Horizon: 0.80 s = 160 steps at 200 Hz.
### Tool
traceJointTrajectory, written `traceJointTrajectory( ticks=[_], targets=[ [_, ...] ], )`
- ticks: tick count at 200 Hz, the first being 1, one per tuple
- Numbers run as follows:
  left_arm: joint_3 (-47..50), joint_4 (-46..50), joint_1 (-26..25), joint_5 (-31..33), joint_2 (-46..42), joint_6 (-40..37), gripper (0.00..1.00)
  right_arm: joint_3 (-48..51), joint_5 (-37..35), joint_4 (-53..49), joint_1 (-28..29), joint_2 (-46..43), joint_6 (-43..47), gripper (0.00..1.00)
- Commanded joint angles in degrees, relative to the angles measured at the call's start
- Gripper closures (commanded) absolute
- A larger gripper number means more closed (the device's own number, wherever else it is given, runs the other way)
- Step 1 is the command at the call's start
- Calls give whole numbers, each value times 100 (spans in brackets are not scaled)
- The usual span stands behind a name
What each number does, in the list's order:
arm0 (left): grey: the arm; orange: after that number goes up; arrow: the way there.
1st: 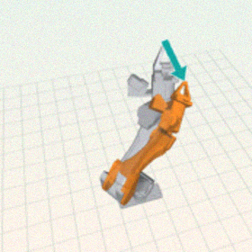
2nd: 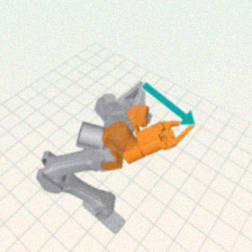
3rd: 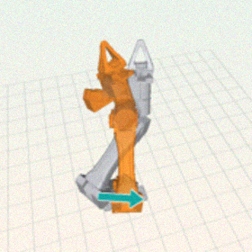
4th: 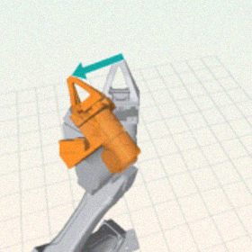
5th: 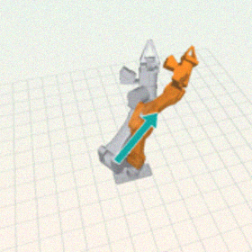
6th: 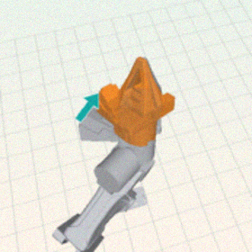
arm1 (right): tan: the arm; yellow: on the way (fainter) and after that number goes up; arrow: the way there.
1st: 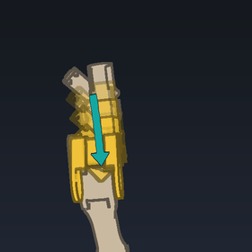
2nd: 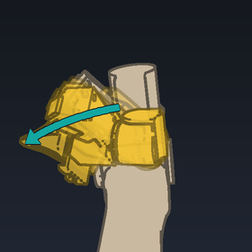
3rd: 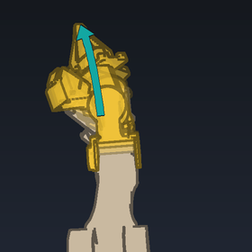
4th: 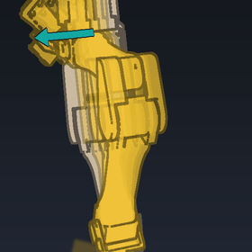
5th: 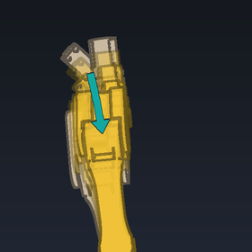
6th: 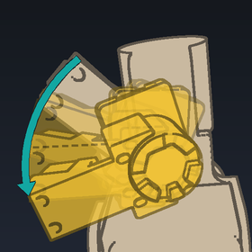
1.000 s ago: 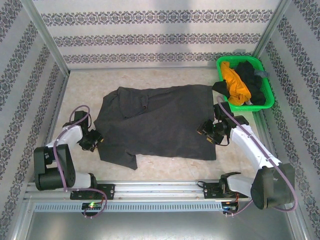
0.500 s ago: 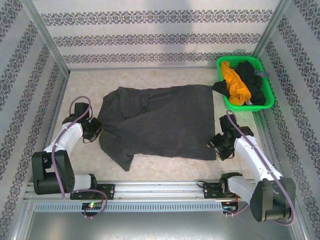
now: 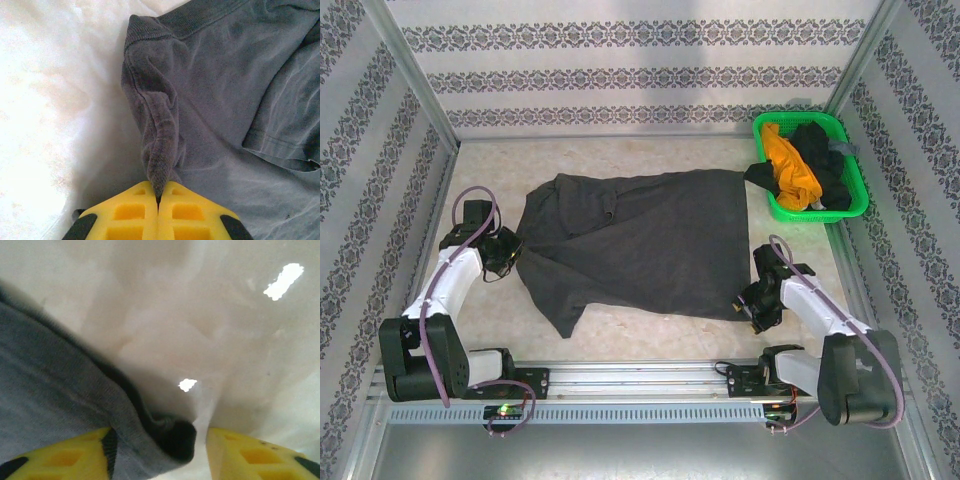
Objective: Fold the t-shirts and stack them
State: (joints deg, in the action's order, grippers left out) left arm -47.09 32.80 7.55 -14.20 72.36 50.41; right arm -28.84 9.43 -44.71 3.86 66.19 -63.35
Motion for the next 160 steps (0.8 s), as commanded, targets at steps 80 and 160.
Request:
traceJointTrajectory(
  ticks=[80, 160],
  targets=[
    [101, -595, -34, -467, -558, 281, 100, -1230, 113, 1189, 146, 583, 839, 100],
    [-2029, -1231, -33, 155, -1329, 639, 100, -5218, -245, 1636, 37, 555, 2148, 100]
  ],
)
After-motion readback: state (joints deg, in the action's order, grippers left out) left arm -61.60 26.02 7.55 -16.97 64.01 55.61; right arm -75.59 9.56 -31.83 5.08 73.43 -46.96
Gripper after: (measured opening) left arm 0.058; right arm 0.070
